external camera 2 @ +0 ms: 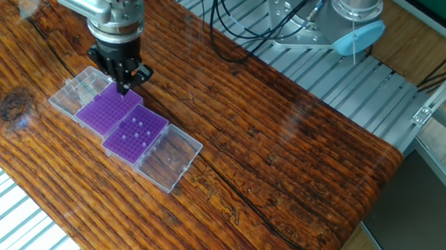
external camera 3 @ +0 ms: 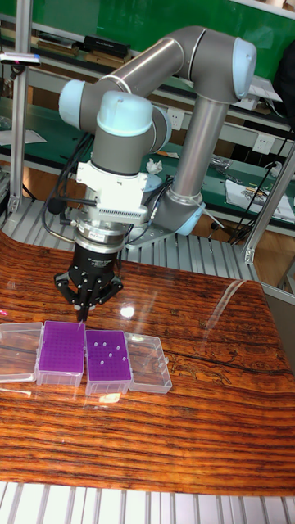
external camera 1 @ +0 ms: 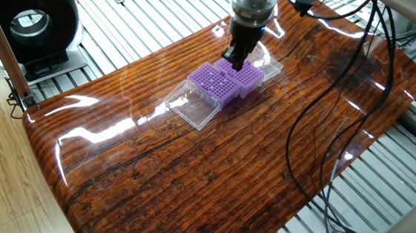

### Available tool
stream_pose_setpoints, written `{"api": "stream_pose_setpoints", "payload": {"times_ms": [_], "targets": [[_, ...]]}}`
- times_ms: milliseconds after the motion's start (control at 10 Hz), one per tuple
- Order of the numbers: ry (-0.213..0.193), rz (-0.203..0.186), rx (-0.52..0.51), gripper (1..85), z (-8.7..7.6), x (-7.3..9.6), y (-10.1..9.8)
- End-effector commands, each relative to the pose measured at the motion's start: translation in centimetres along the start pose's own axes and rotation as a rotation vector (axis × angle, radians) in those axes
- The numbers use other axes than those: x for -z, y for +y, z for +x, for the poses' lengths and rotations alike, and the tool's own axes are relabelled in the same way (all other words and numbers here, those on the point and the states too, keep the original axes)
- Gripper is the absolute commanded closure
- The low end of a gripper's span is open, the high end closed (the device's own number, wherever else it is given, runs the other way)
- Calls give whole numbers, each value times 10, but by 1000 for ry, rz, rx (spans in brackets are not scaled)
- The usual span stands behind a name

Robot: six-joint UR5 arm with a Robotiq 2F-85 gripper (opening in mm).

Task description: Transfer all small pipette tips from one holder to another

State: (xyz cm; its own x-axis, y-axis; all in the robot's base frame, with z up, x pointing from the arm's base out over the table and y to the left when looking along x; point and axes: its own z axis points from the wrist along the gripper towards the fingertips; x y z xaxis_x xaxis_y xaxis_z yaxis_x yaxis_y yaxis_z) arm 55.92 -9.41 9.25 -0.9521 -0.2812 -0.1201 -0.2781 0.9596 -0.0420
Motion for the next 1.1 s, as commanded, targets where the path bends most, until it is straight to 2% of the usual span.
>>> {"api": "stream_pose_setpoints", "payload": {"times_ms": [0, 500, 1000], "targets": [[-25, -10, -13, 843, 0, -9, 2], [-43, -16, -19, 843, 4, -16, 4], [-58, -27, -15, 843, 0, -18, 7]]}}
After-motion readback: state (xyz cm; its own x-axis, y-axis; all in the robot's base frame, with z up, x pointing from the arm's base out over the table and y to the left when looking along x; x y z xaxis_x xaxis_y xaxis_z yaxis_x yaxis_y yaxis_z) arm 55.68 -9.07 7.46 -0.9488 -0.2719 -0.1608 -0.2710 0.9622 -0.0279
